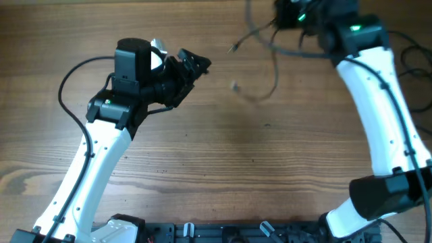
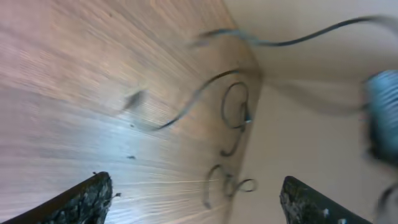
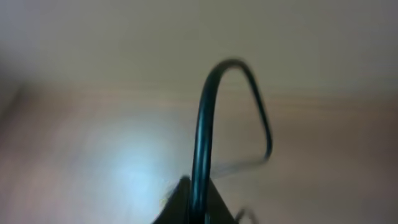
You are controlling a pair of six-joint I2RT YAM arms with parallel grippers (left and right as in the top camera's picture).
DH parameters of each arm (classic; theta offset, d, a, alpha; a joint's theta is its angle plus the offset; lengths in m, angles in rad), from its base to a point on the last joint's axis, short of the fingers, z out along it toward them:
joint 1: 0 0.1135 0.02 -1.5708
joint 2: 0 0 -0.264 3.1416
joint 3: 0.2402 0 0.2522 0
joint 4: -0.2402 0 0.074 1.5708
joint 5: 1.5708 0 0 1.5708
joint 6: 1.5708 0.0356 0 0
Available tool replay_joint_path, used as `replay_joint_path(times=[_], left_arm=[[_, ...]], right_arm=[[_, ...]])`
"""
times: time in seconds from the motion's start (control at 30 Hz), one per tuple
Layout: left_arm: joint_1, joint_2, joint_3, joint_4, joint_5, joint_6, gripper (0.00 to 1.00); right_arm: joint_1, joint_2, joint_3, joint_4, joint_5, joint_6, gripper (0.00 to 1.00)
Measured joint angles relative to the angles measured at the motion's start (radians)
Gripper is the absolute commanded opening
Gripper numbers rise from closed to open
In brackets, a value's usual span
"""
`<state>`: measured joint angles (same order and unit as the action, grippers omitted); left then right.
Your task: Untangle cables
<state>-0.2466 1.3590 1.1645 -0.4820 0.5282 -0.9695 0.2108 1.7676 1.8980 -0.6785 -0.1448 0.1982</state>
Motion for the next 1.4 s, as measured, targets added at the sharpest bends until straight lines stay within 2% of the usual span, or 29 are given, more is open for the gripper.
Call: replay_joint_path(times=[0.2, 0.33, 0.4, 0.53, 0.57, 0.6, 0.63, 0.8, 0.97, 1.13, 1.23, 1.3, 1.4], left_arm=[[0.000, -0.001, 0.000, -0.040, -0.004, 0.109, 0.85], [0.000, -0.002, 0.000, -0.041, -0.007, 0.125, 0.85], [0.000, -0.002, 0.000, -0.042, -0.007, 0.127, 0.84], [0.000, -0.002, 0.000, -0.042, -0.007, 0.128, 0.84], [0.000, -0.002, 0.000, -0.042, -0.007, 0.128, 0.84], [0.000, -0.002, 0.000, -0.042, -0.007, 0.128, 0.85], [0.000, -0.002, 0.000, -0.042, -0.007, 0.128, 0.86], [-0.032, -0.002, 0.000, -0.041, -0.029, 0.131, 0.89], [-0.077, -0.002, 0.000, -0.042, -0.112, 0.133, 0.97], [-0.080, -0.002, 0.000, -0.050, -0.177, 0.138, 1.00], [-0.080, -0.002, 0.000, -0.087, -0.220, 0.138, 1.00], [-0.081, -0.002, 0.001, -0.142, -0.280, 0.139, 1.00], [-0.081, -0.002, 0.003, -0.241, -0.366, 0.139, 1.00]], right_arm=[[-0.192, 0.014, 0.041, 0.392, 0.235, 0.042, 0.04], [-0.288, 0.158, 0.055, 0.585, 0.388, 0.052, 0.04], [-0.320, 0.256, 0.057, 0.630, 0.412, 0.052, 0.06], [-0.362, 0.494, 0.055, 0.611, 0.434, 0.058, 0.14], [-0.363, 0.535, 0.054, 0.594, 0.435, 0.059, 0.20], [-0.362, 0.580, 0.053, 0.566, 0.434, 0.065, 0.68], [-0.362, 0.609, 0.048, 0.542, 0.433, 0.071, 1.00], [-0.374, 0.615, 0.048, 0.485, 0.354, 0.140, 1.00], [-0.436, 0.573, 0.047, 0.395, 0.102, 0.177, 0.99], [-0.453, 0.308, 0.049, 0.195, 0.002, 0.178, 1.00], [-0.433, 0.115, 0.052, -0.012, -0.153, 0.113, 1.00], [-0.385, 0.024, 0.057, -0.143, -0.215, 0.046, 1.00], [-0.229, -0.089, 0.055, -0.269, -0.173, -0.027, 1.00]])
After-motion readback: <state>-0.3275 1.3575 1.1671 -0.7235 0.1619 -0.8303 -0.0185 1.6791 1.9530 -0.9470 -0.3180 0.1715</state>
